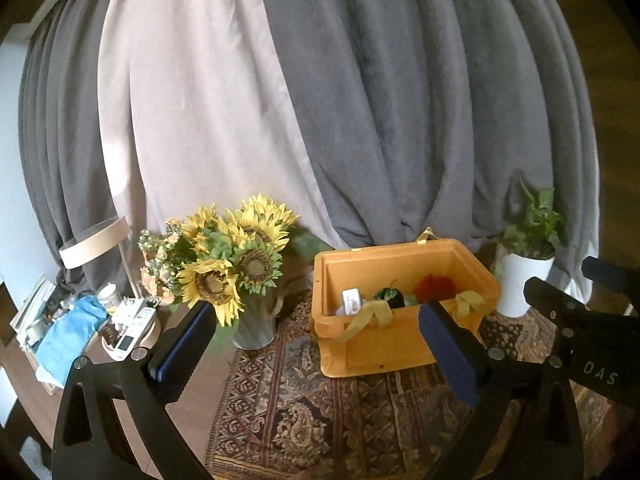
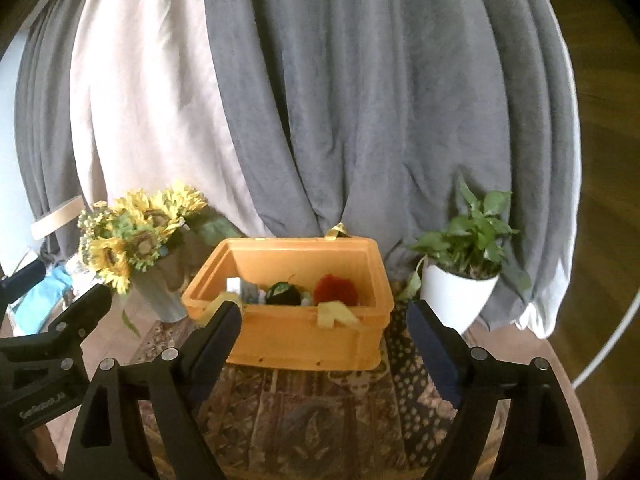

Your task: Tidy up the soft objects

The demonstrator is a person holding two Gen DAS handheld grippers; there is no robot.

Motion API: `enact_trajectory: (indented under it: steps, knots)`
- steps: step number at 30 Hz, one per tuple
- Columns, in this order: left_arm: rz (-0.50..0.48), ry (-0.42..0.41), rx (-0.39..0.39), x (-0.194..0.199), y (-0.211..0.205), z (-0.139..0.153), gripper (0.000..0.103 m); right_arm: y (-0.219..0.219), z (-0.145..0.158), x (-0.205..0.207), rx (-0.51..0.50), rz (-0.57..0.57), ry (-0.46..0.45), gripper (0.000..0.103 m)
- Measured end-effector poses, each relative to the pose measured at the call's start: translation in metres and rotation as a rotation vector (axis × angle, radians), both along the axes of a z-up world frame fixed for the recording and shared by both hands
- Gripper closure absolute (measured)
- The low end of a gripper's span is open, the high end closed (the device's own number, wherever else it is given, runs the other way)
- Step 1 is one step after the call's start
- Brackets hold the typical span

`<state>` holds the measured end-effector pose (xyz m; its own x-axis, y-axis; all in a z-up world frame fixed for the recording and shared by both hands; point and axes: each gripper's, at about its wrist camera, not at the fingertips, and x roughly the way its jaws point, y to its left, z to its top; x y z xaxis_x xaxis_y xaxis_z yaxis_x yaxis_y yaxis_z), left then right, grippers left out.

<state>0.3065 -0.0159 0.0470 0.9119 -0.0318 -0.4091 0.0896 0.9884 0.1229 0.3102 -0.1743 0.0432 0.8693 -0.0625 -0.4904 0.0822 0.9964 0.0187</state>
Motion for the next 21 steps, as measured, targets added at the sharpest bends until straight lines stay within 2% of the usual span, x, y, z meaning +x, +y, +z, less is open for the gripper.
enact_trajectory:
  steps: [11, 21]
  knots:
    - [-0.061, -0.02, 0.0, -0.052, 0.008, 0.004, 0.0, 0.011, 0.0, -0.064, 0.019, -0.075, -0.014, 0.017]
    - [-0.04, -0.053, -0.016, -0.119, 0.001, 0.01, 0.0, 0.005, 0.008, -0.123, 0.026, -0.045, -0.022, 0.017]
